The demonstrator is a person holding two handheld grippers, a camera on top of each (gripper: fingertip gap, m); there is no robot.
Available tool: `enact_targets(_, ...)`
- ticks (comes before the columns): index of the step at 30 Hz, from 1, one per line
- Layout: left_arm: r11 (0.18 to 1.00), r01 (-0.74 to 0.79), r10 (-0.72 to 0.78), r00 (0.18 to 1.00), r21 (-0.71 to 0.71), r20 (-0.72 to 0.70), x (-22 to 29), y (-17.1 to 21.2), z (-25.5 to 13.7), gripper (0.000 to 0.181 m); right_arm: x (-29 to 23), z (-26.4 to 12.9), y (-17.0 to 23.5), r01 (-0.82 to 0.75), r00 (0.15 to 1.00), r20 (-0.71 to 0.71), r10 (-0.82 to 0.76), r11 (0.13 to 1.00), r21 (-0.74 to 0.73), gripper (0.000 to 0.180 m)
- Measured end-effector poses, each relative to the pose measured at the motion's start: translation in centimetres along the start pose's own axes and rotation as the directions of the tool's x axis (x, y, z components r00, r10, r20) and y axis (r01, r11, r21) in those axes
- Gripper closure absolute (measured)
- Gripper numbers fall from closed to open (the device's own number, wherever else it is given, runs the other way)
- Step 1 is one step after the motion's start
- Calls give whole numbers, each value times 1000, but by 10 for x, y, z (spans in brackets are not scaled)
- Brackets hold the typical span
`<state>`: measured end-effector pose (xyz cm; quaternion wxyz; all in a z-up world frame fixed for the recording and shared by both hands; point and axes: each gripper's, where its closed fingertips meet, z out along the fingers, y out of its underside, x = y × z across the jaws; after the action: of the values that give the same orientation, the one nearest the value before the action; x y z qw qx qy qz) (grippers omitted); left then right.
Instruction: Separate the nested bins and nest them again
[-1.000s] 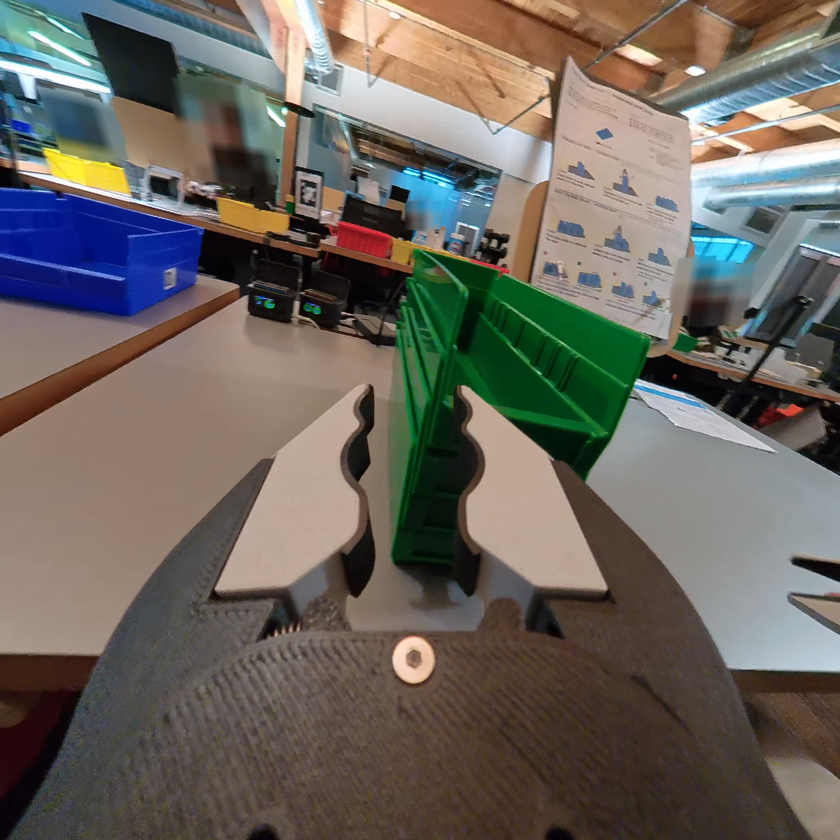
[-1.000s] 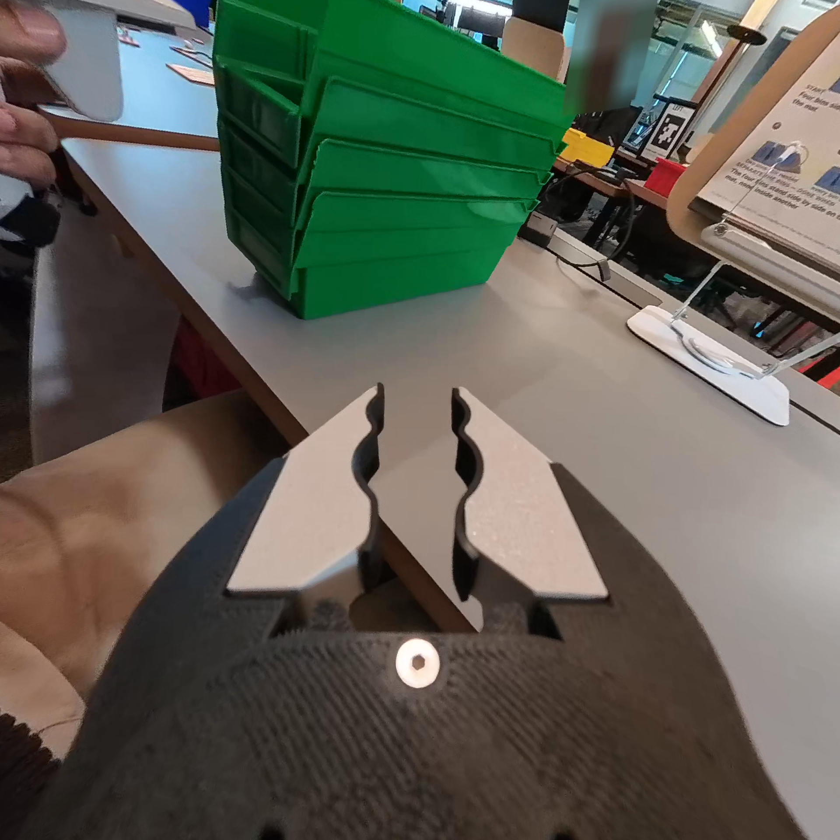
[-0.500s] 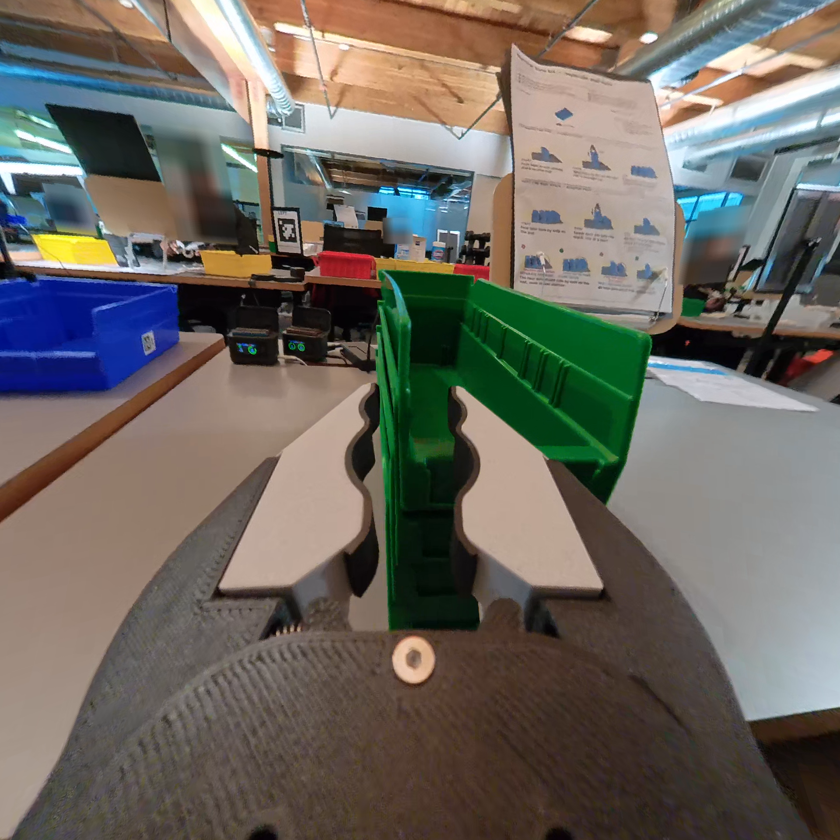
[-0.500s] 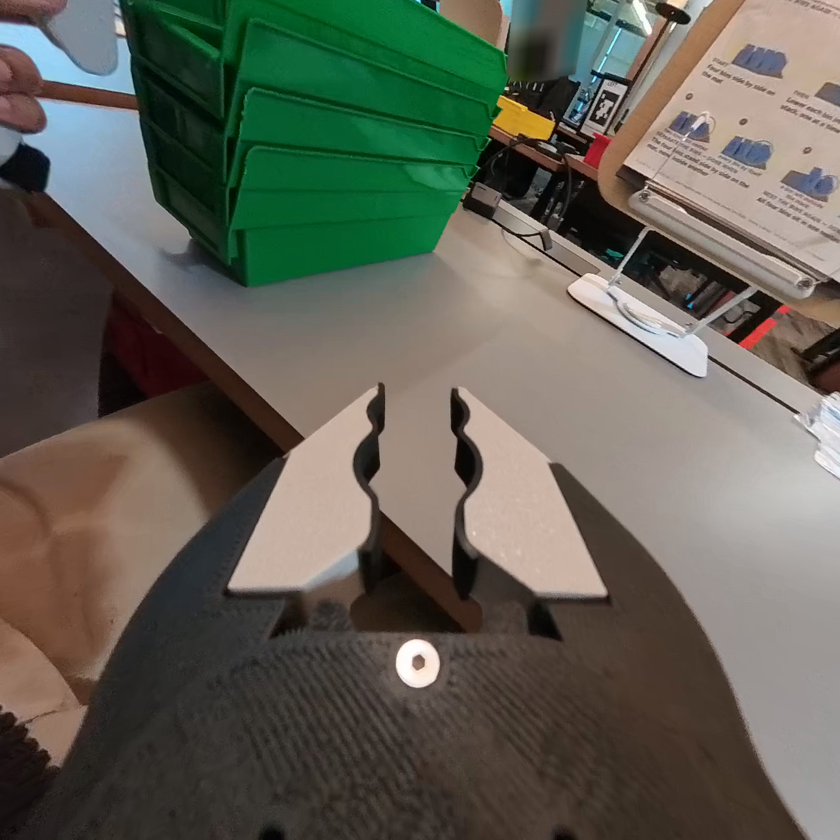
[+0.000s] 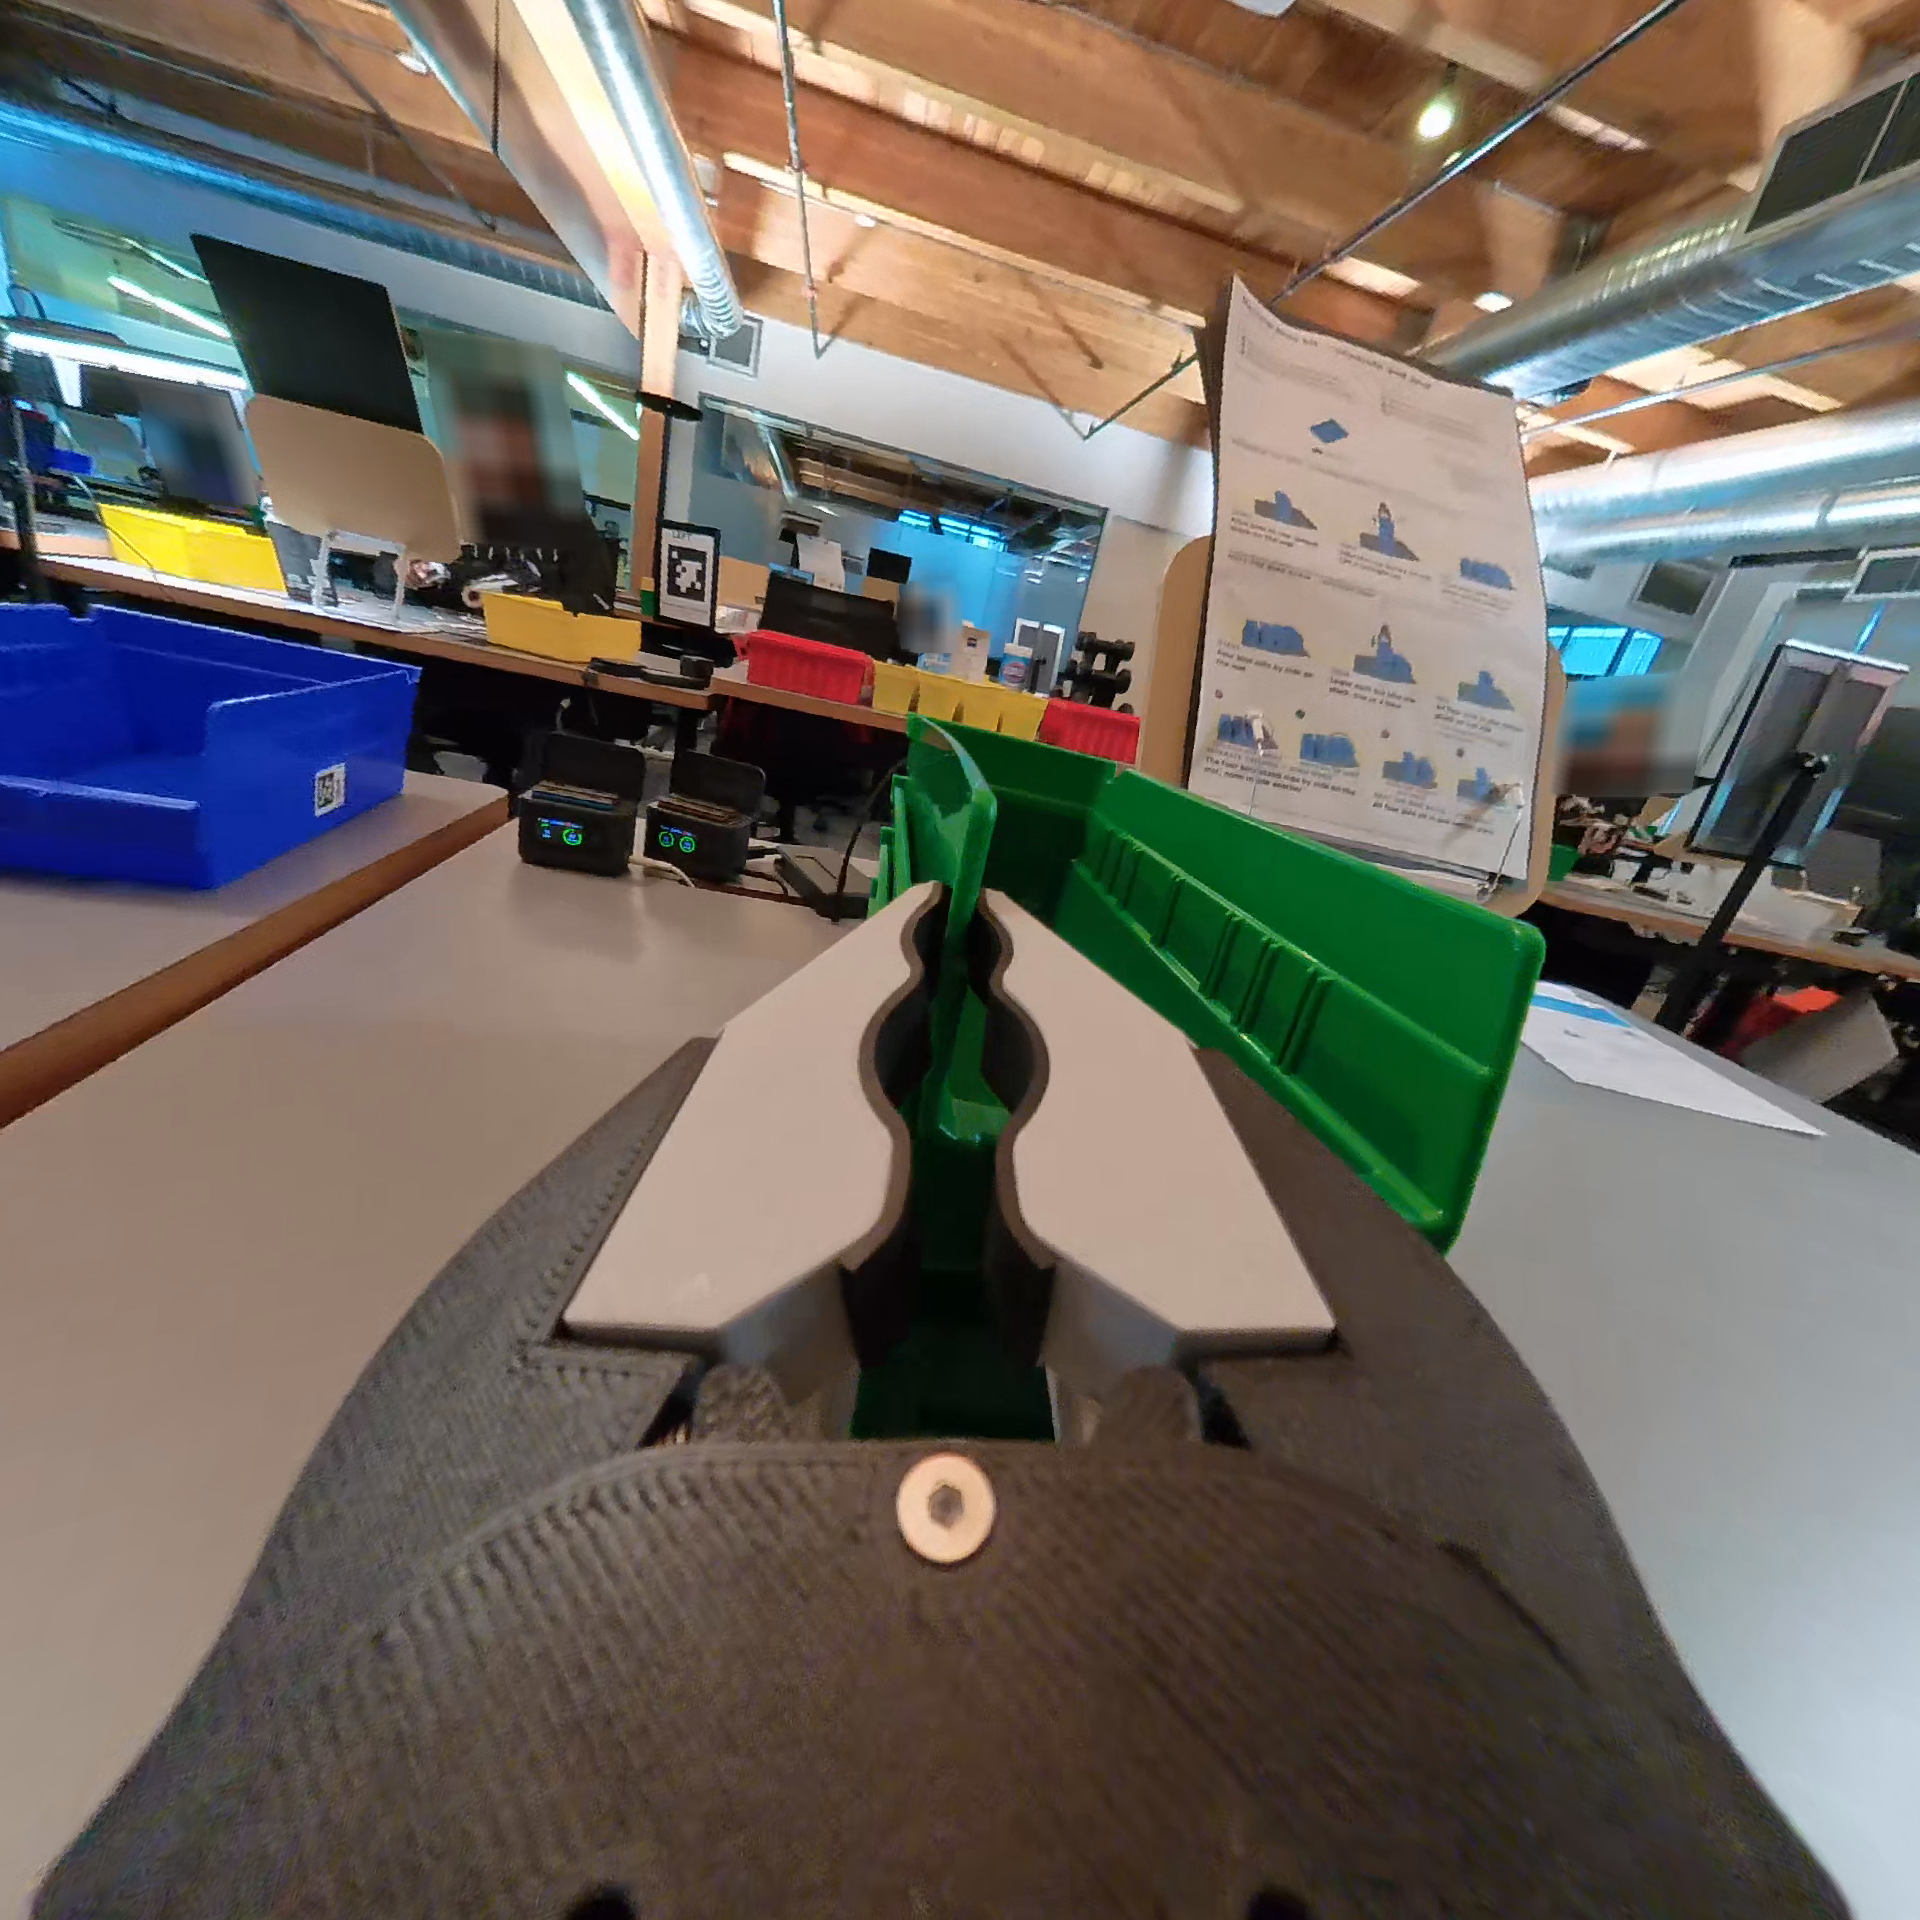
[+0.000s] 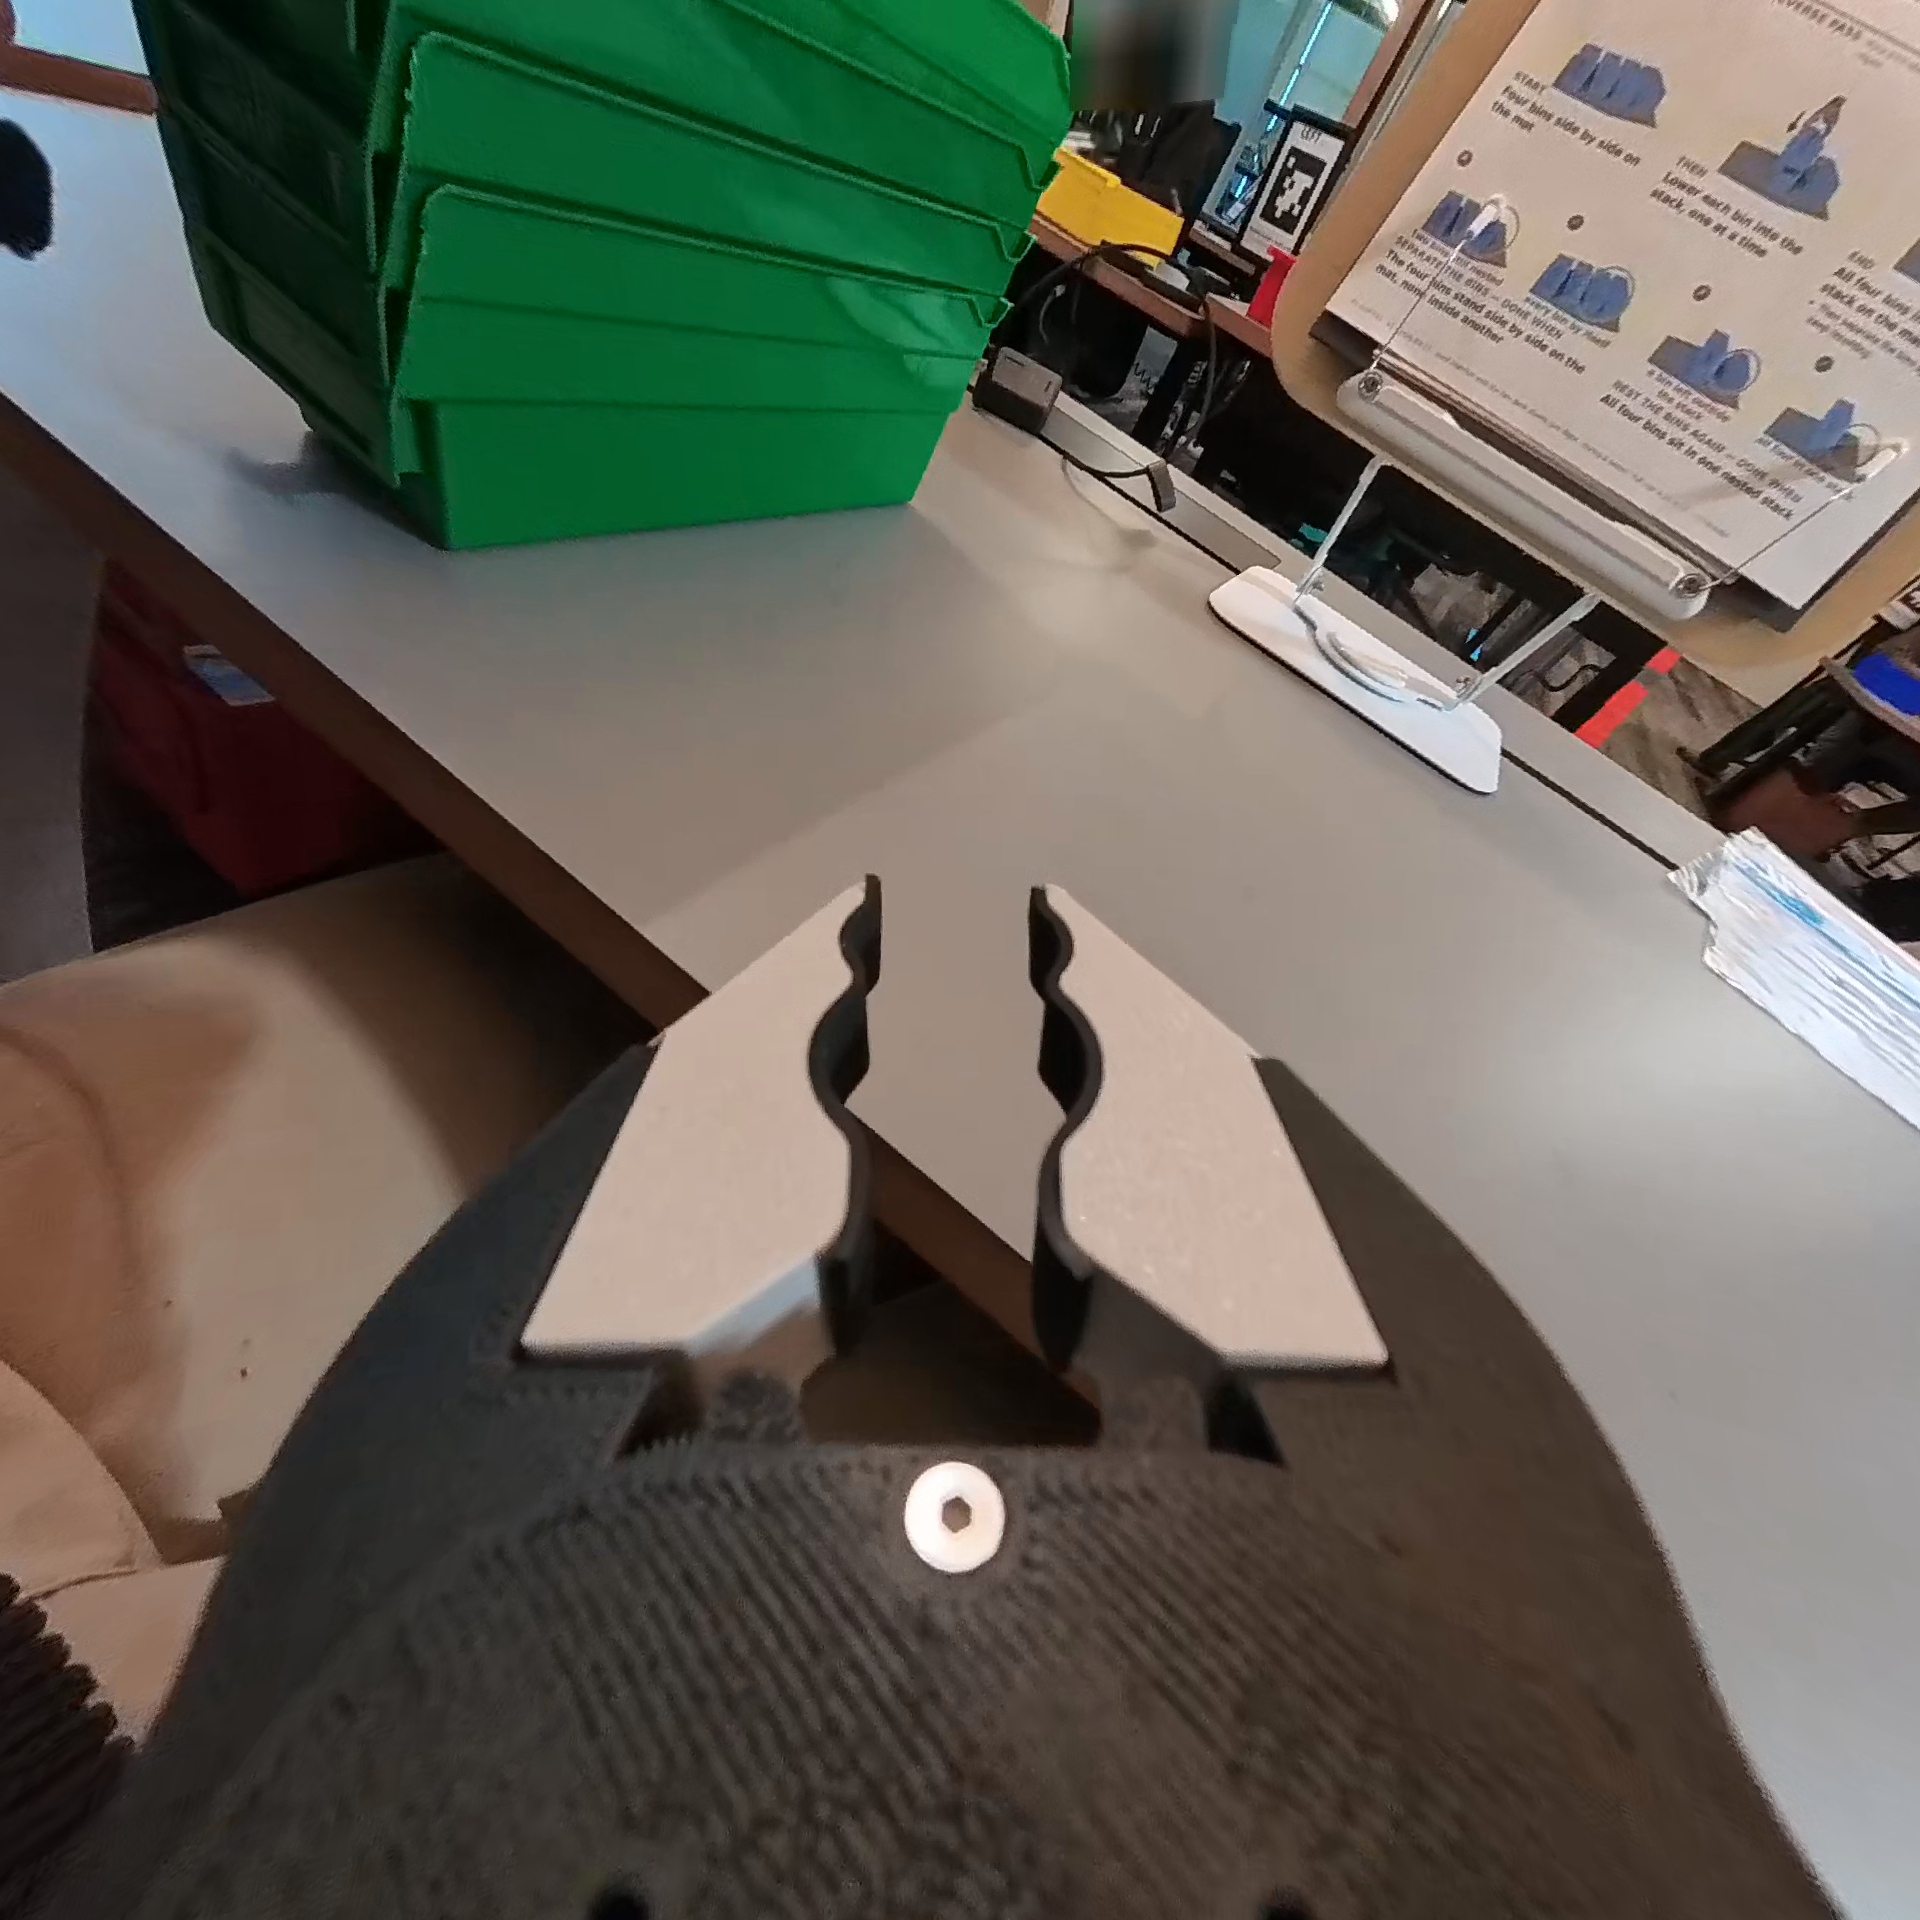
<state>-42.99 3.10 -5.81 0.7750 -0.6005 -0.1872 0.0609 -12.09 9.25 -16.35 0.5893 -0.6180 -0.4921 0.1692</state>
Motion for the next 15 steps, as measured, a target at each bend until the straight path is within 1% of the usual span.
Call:
enact_targets(6, 1000, 11, -10, 999, 20, -40, 5, -6, -4, 181, -5, 4, 0, 7, 1000, 23, -7, 1000, -3, 152)
enact_targets(11, 995, 98, -97, 995, 34, -33, -4, -8, -9, 181, -8, 7, -1, 0, 999, 43, 0, 1000, 0, 152)
enact_targets(15, 997, 77, -76, 997, 29, -32, -5, -9, -11, 181, -9, 9, -2, -9, 998, 55, 9, 1000, 2, 152)
